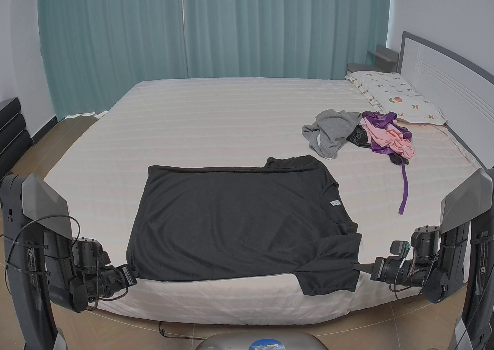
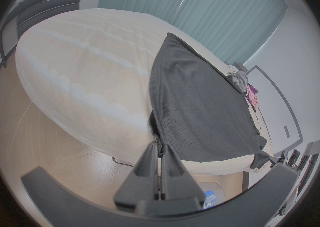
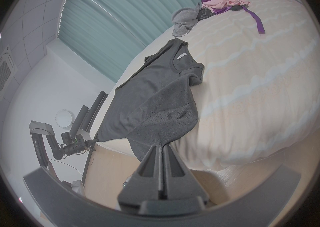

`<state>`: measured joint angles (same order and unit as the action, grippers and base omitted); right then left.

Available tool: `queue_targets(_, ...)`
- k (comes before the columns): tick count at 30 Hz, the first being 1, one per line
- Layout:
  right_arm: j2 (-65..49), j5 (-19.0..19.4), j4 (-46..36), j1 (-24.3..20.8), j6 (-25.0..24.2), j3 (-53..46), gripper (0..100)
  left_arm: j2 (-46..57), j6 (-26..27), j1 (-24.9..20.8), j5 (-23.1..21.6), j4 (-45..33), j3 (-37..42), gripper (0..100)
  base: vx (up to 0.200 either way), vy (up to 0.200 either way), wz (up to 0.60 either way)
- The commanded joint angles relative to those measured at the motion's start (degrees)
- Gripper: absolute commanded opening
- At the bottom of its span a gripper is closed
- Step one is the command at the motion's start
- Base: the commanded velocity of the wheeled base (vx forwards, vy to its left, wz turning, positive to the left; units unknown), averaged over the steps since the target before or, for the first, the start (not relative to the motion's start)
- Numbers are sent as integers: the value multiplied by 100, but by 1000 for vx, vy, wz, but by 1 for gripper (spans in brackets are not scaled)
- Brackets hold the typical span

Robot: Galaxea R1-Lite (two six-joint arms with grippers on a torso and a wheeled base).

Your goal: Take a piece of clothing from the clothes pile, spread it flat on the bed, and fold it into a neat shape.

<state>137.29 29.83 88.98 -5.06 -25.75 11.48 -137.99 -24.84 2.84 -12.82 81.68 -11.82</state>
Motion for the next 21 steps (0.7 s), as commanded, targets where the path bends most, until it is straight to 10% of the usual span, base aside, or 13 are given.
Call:
queue_targets(1,-53,-4,85,14,-1,-67,0,79,-3,85,8,15,57,0,0,0,0)
queue_targets(21,-835,207,76,242,957,-1148,0,527,67,314,-10,-29,330,0,0,0,0)
